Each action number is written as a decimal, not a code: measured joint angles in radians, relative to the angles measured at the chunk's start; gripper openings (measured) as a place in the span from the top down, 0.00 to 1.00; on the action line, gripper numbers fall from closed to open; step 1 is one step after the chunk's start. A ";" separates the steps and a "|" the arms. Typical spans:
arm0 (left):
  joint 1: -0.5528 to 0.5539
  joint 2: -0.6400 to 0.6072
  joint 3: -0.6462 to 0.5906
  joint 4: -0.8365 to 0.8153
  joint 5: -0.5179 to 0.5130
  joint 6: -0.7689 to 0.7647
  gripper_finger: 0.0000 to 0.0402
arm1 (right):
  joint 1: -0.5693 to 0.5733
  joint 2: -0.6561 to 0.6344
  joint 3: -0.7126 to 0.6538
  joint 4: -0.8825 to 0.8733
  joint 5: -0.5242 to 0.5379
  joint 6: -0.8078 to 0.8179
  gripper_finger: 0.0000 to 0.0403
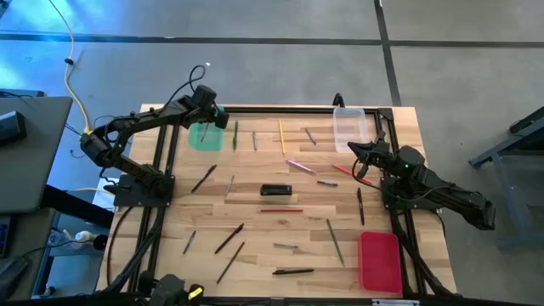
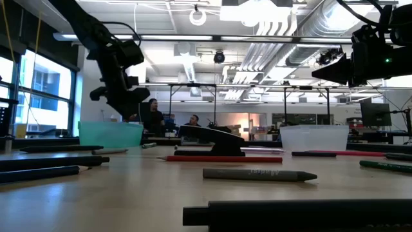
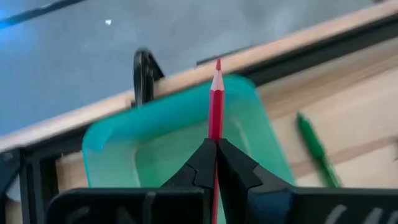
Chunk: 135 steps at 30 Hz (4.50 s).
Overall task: Sort crayons/erasers/pens/pencils in bins
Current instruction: Put the red pencil into the green bin, then put the purple pen into the transparent bin
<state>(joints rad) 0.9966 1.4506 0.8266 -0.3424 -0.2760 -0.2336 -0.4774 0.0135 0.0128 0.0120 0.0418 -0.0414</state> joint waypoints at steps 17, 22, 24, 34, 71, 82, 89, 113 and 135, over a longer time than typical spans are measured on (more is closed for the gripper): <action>-0.003 0.047 -0.079 0.037 0.013 -0.023 1.00 | 0.000 0.000 0.000 0.000 0.000 0.000 1.00; -0.003 0.064 -0.079 0.047 0.030 -0.025 1.00 | 0.000 0.000 0.000 0.000 0.000 0.000 1.00; -0.003 0.064 -0.079 0.048 0.030 -0.025 1.00 | 0.000 0.000 0.000 0.000 0.000 0.000 1.00; -0.003 0.055 -0.078 0.050 0.031 -0.020 0.93 | 0.000 0.000 0.000 0.000 0.000 0.000 1.00; -0.696 -0.607 -0.570 0.803 0.152 0.167 1.00 | 0.000 0.000 0.000 0.000 0.000 0.000 1.00; -0.837 -0.615 -0.713 1.046 0.152 0.165 1.00 | 0.000 0.000 0.000 0.000 0.000 0.000 1.00; -0.840 -0.615 -0.768 1.102 0.225 0.144 1.00 | 0.000 0.001 -0.001 0.066 -0.001 0.091 1.00; -0.839 -0.614 -0.814 1.180 0.241 0.159 1.00 | 0.126 0.334 0.159 0.078 -0.021 0.118 1.00; -0.839 -0.614 -0.814 1.179 0.239 0.155 1.00 | 0.269 0.941 0.461 -0.102 0.098 0.198 0.87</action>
<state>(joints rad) 0.1574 0.8364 0.0128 0.8368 -0.0372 -0.0784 -0.2085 0.9541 0.4733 -0.0900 0.1400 0.1570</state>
